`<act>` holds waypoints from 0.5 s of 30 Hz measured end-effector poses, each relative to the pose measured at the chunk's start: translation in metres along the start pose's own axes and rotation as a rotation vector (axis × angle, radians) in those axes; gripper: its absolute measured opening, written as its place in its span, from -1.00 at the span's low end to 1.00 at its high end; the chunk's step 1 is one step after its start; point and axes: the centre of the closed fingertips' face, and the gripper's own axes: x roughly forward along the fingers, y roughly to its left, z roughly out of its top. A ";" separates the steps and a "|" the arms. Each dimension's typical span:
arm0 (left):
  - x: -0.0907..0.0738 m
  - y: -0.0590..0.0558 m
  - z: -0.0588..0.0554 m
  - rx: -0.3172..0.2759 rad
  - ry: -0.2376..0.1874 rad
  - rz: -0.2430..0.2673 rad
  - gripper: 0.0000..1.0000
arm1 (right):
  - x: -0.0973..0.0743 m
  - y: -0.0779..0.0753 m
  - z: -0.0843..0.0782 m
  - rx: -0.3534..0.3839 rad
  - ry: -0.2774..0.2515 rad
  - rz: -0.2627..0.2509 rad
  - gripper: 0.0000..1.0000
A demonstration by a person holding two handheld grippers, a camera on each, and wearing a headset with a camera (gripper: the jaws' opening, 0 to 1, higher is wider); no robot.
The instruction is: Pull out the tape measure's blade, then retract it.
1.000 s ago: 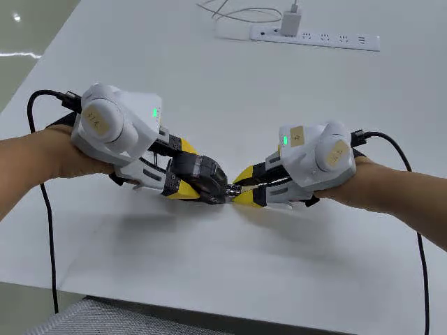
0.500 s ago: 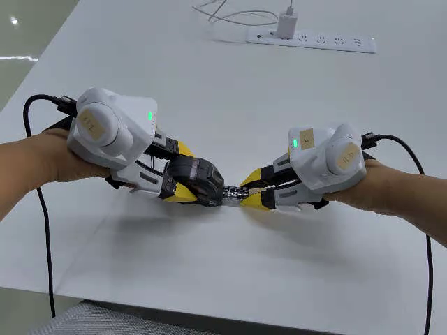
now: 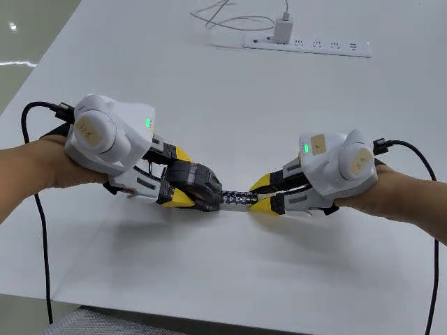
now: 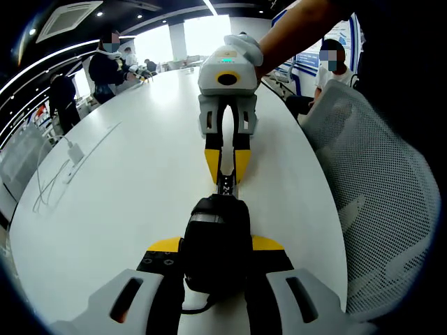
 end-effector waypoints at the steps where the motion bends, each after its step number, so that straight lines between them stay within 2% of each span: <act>1: 0.000 0.000 0.000 0.000 0.000 -0.001 -0.46 | -0.001 0.000 -0.001 0.000 0.001 0.000 -0.85; 15: 0.001 0.000 0.000 -0.003 0.003 -0.002 -0.46 | -0.016 0.004 -0.009 0.009 0.008 -0.008 -0.85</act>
